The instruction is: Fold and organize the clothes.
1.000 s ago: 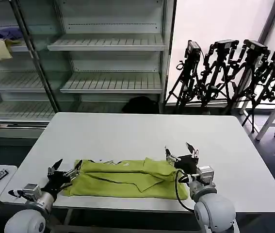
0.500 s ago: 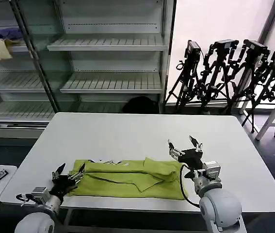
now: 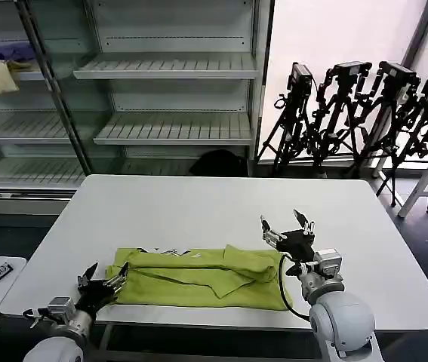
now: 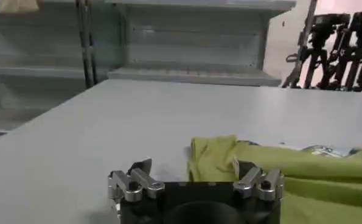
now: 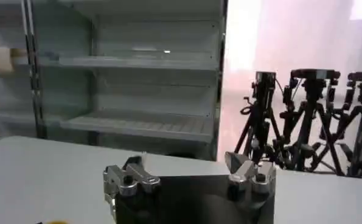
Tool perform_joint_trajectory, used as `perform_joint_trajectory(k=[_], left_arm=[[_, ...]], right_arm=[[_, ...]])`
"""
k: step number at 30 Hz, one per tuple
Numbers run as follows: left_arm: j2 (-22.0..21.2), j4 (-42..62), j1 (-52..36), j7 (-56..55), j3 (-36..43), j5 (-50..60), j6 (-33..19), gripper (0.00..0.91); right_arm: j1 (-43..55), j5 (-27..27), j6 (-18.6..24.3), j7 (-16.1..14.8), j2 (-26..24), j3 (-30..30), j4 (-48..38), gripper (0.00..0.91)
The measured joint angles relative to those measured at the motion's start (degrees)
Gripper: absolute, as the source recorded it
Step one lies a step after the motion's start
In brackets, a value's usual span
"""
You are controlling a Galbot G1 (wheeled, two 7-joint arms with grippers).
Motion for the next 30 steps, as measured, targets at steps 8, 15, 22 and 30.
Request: perform_joint_trajectory(k=[8,15,22,30], left_arm=[[-0.7,-0.6,0.3,-0.4,0.5,-1.6,1.5,0.02],[-1.2,-0.6,-0.2,-1.0,1.5,-2.0,2.8,0.02],[-1.3,-0.5,-0.4,-1.2,2.3,-2.2,3.7,0.01],[-1.4,-0.3,-0.9,-1.3,3.1,-2.2,4.1,0.0]], right_arm=[[0.0,0.0,0.1,-0.1,-0.3,0.3,0.0,0.907],[-0.2,-0.2,0.3,-0.3,-0.5,0.8,-0.4,0.907],[-0.2,-0.5,0.4,-0.5,-0.4,0.8,-0.6,0.907],[-0.3,-0.5,0.4,-0.4,-0.5,1.0,-0.5,0.907]])
